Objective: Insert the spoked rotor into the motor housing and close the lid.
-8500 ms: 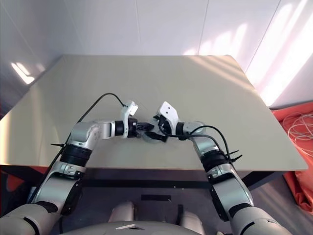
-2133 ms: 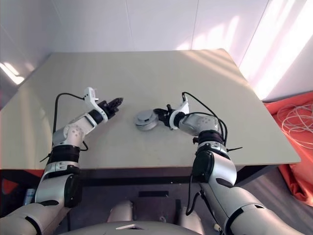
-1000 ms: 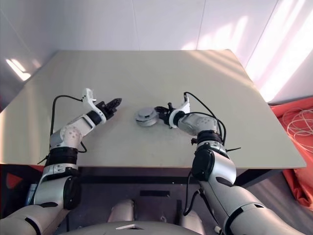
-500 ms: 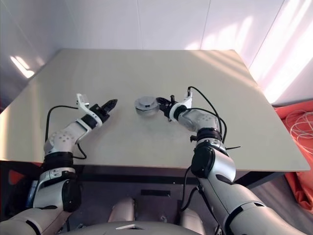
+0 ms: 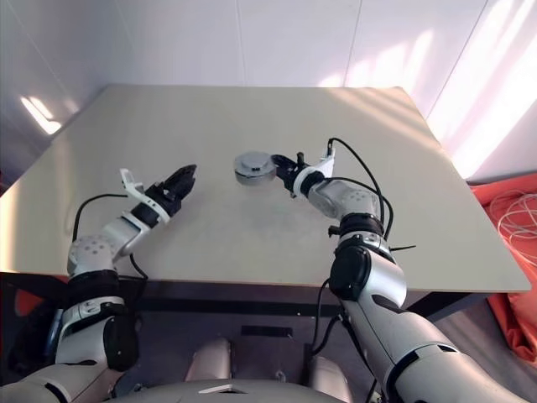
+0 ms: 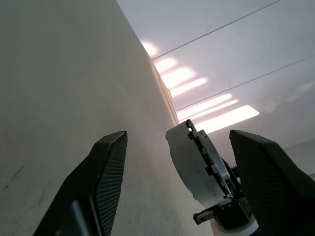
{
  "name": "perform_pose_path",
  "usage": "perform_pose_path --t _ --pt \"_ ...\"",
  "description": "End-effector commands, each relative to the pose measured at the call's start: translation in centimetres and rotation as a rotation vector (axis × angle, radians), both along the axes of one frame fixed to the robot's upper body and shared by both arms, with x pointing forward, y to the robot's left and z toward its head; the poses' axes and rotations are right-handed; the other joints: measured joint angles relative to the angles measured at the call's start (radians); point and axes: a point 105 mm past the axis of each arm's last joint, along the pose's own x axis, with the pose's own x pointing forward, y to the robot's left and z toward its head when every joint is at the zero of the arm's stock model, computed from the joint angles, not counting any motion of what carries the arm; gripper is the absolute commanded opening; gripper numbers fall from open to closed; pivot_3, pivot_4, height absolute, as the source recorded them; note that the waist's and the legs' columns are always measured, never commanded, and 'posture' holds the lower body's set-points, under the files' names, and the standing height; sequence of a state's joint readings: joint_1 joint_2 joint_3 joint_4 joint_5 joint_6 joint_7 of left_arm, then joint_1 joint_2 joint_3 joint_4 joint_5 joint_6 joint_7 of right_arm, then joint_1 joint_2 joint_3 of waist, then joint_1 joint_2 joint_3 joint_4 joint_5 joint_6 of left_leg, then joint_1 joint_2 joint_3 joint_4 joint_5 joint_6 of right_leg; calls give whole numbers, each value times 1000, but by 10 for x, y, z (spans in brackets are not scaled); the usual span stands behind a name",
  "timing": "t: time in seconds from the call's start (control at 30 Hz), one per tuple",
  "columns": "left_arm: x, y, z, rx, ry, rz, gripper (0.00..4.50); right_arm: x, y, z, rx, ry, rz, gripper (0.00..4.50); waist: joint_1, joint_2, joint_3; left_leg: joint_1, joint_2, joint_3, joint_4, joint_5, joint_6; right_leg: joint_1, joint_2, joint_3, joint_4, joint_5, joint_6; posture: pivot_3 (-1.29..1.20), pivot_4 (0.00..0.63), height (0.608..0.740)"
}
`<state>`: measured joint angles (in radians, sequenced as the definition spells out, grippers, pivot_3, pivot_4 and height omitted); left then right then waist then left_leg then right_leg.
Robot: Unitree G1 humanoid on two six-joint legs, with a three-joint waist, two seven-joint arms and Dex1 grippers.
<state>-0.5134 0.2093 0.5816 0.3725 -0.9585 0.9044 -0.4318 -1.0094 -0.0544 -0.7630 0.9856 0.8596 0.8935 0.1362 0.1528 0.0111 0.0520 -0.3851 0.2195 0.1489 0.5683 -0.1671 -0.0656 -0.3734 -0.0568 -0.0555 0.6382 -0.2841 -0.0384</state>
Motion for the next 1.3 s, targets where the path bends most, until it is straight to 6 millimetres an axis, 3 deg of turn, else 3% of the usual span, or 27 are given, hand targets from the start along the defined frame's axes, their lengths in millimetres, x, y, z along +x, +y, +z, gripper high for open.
perform_pose_path --t 0.03,0.2,0.37,0.73,0.9,1.3 --pt "3 0 6 -54 16 -1 4484 7 0 40 70 -125 0 1173 0 0 0 0 0 0 0 0 0 0 0 0 0 0 0 0 0 740" --pt "-4 -14 19 -273 28 -137 4484 3 7 47 91 -140 47 1173 0 0 1 0 0 0 1 0 0 0 0 0 1 0 0 0 0 740" --pt "-6 -27 22 -373 56 -223 4484 0 13 50 96 -148 73 1173 1 0 1 0 0 0 2 0 0 0 0 0 2 0 0 0 0 740" --pt "-9 -49 2 -430 146 -299 4484 -5 14 58 106 -181 104 1173 2 0 1 0 0 0 2 0 0 0 0 0 1 0 0 0 0 740" --pt "-6 -59 9 -446 128 -345 4484 -10 19 63 109 -209 135 1173 3 0 1 0 0 0 2 0 0 0 0 0 1 0 0 0 0 740" --pt "-5 -67 21 -467 86 -413 4484 -12 20 54 69 -202 140 1173 3 0 1 0 0 0 1 0 0 0 0 0 1 0 0 0 0 740"
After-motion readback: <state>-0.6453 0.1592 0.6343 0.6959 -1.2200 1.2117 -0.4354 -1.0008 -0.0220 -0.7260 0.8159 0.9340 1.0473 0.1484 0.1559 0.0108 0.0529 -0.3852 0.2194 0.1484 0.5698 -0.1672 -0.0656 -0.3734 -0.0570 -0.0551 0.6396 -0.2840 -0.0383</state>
